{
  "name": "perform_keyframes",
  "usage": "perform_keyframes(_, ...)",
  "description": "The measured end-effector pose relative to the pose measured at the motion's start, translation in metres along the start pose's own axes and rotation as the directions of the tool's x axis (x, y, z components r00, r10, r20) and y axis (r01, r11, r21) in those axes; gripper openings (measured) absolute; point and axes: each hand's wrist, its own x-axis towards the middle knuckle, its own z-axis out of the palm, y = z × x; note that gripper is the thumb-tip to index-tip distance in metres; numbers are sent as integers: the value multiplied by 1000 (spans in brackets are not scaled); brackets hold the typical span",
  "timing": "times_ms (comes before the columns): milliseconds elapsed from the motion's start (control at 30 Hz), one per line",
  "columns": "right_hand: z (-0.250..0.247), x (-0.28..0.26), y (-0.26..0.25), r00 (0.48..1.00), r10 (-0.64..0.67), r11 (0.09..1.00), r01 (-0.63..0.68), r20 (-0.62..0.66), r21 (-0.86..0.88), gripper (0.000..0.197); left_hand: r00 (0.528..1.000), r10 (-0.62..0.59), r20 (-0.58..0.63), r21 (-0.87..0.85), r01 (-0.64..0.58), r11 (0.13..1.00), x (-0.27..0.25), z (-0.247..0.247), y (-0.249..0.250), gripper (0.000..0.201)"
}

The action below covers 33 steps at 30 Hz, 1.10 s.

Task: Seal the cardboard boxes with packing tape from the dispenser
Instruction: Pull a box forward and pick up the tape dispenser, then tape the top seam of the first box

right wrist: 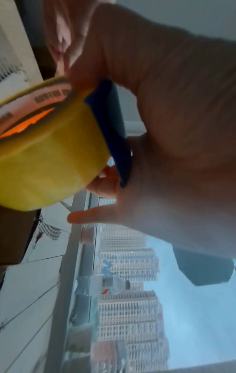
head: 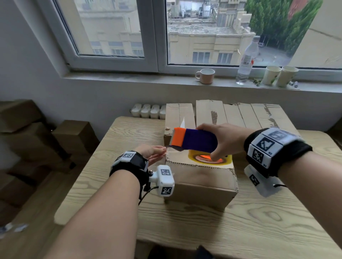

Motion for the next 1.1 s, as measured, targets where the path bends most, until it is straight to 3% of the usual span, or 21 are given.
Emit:
perform_keyframes(133,6,-1,-8,999,-36,995,34,-26,-95,109,1000,-3,-13,19,3,1000,-6,0,-1,5)
perform_keyframes(333,2,-4,-11,987,-90,994,80,-132,-79,88,998,-59,8,50,58,997,-12,-1,9,20)
perform_keyframes(500,10,-1,-12,991,-79,995,72,-106,-68,89,987,-159,-5,211,156,965,-18,-2,20,18)
perform_keyframes(567,10,-1,-11,994,-79,996,76,-80,-38,91,990,-136,-27,305,137,942,-13,-6,18,18)
perform_keyframes(667,9,-4,-9,995,-85,996,84,-44,-30,95,992,-127,22,402,108,909,-5,-8,13,35)
perform_keyframes(867,8,-14,-11,993,-99,973,109,61,-205,96,994,-105,-42,390,113,914,-4,-13,8,37)
perform_keyframes(967,6,-17,-10,993,-105,950,118,63,-290,97,992,-126,-13,395,121,911,-1,-12,10,37)
perform_keyframes(1100,-2,-25,2,996,-61,937,78,60,-339,91,990,-65,-125,348,105,932,0,-24,13,28)
